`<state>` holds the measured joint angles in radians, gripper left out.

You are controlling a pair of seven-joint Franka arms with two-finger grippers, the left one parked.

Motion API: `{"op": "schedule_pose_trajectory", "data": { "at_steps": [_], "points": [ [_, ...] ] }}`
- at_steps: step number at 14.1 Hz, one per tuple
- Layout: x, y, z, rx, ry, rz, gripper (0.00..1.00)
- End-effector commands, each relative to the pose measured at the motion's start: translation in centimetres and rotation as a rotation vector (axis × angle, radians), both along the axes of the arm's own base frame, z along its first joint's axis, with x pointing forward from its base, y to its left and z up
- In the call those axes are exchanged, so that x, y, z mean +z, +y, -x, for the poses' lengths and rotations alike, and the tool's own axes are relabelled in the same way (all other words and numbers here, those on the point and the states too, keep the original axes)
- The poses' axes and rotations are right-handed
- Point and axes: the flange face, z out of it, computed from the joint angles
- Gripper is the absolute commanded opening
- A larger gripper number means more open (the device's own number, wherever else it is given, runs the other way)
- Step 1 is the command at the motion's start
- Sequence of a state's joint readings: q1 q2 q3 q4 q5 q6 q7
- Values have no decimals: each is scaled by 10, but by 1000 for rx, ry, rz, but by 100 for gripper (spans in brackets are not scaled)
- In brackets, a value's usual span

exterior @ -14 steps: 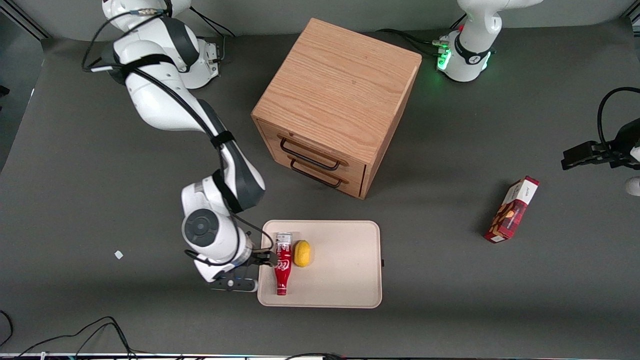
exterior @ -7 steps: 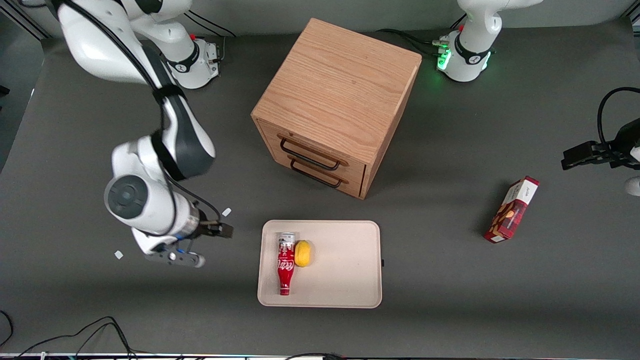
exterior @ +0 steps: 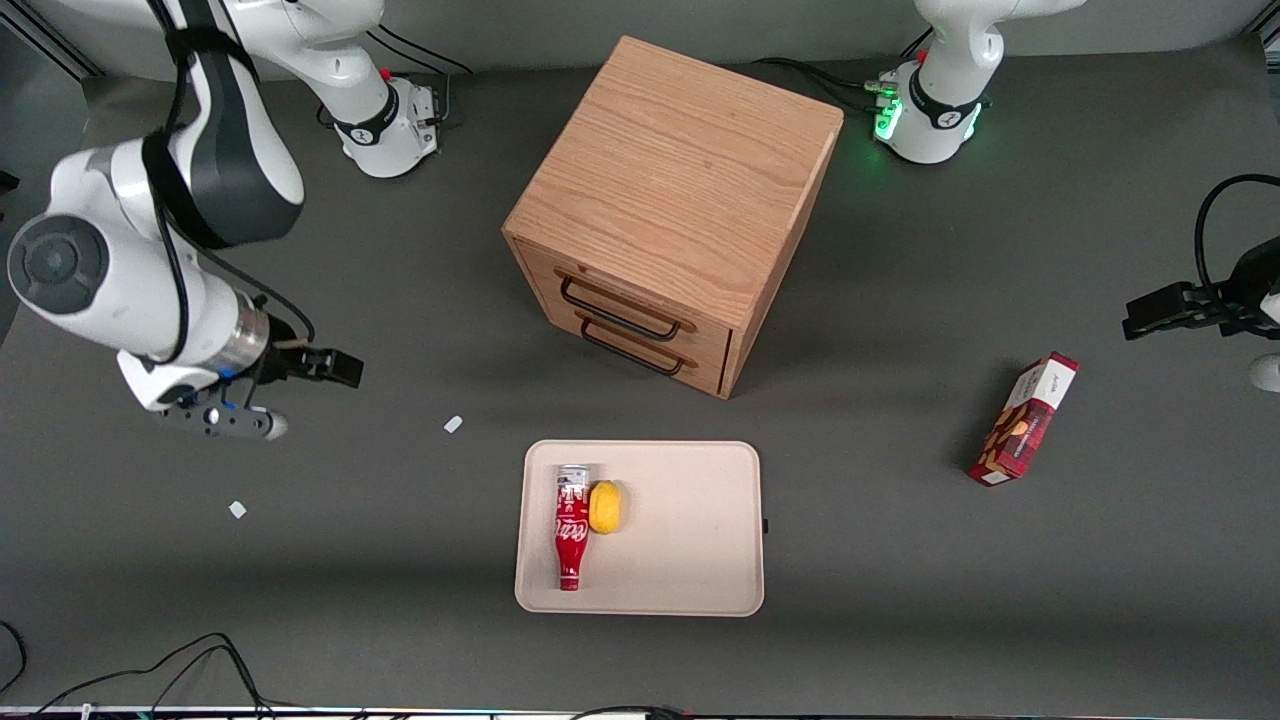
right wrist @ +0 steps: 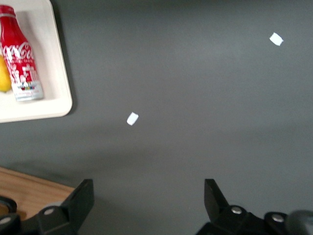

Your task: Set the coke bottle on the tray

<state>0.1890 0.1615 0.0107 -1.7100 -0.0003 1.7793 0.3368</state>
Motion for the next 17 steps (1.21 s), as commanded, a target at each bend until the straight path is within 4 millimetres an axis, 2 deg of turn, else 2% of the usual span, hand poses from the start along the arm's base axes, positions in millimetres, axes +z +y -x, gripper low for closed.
{"op": "schedule_pose_trajectory", "data": {
  "at_steps": [1,3,4,6,7,14,17],
  "points": [
    [18,-13,48,54,-12,-25,100],
    [36,-34,59,30,-24,-30,100],
    [40,-37,61,54,-14,-38,100],
    [51,-62,65,35,-5,-76,100],
    [53,-67,66,26,3,-76,100],
    [80,-64,72,39,43,-74,100],
    [83,-63,74,38,42,-74,100]
  ]
}}
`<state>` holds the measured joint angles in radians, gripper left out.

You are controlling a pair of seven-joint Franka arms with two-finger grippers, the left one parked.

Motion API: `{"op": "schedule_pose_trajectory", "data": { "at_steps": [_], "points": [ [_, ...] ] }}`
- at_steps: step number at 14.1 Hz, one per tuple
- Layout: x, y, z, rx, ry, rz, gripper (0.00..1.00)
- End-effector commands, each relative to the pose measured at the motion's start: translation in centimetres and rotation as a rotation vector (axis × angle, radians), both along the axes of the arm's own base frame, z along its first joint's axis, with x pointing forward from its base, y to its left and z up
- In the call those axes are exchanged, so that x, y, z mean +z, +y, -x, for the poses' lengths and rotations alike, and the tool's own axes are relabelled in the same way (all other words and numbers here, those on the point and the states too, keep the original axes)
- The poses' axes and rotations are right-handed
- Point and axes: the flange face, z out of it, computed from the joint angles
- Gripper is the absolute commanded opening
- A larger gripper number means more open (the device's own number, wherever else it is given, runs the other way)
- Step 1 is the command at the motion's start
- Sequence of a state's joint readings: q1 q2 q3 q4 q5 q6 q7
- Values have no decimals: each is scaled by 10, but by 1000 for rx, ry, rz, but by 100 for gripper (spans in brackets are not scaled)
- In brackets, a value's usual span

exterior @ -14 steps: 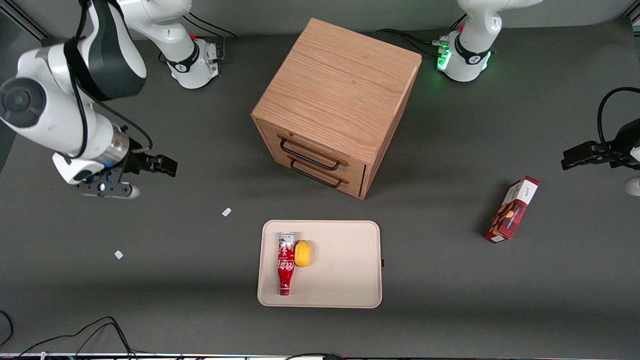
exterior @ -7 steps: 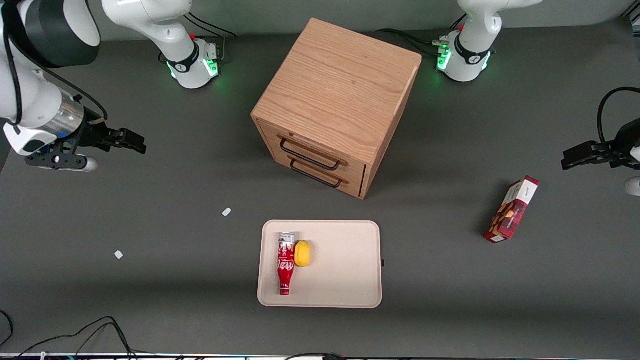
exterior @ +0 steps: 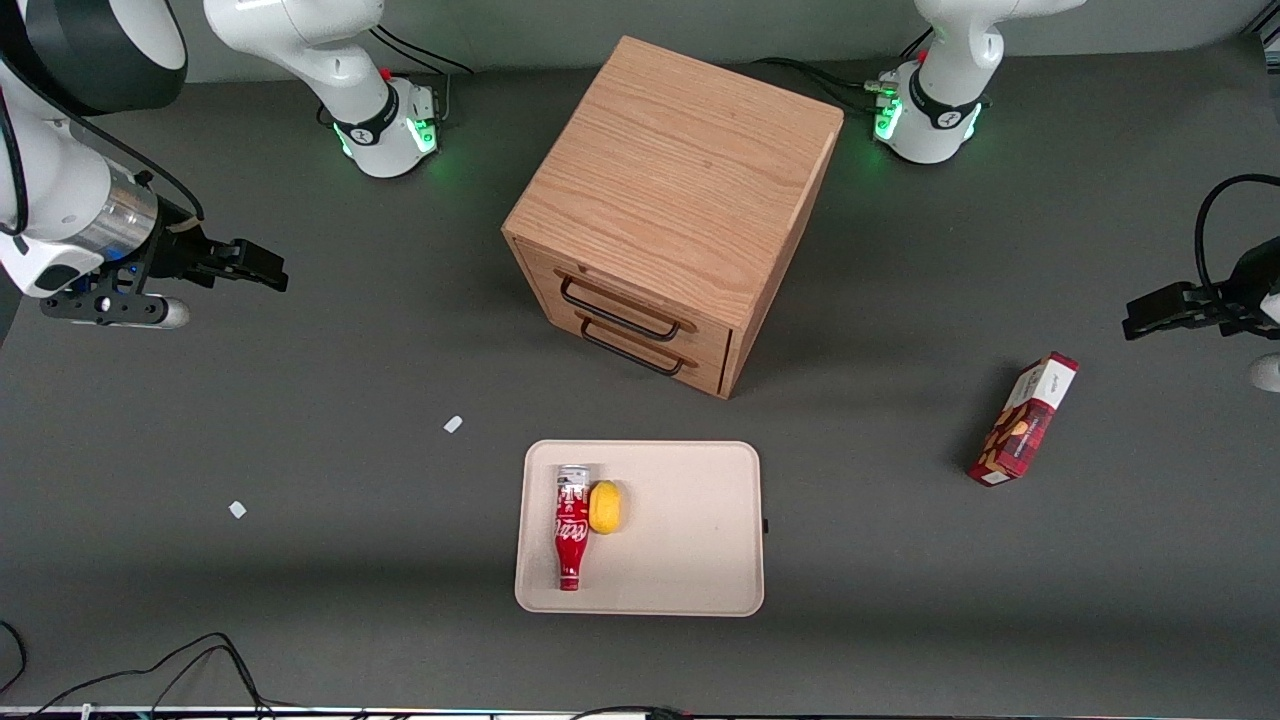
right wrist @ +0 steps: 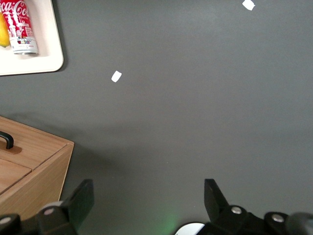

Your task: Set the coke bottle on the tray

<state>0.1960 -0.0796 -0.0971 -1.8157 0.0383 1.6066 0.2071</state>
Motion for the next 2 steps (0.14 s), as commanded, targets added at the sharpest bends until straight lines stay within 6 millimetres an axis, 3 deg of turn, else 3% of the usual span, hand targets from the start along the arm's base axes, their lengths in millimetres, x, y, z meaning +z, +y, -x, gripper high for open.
{"op": "schedule_pose_trajectory", "data": {
  "at_steps": [1,2],
  "points": [
    [9,2,5,16,1,-22,100],
    [9,2,5,13,1,-22,100]
  ]
}}
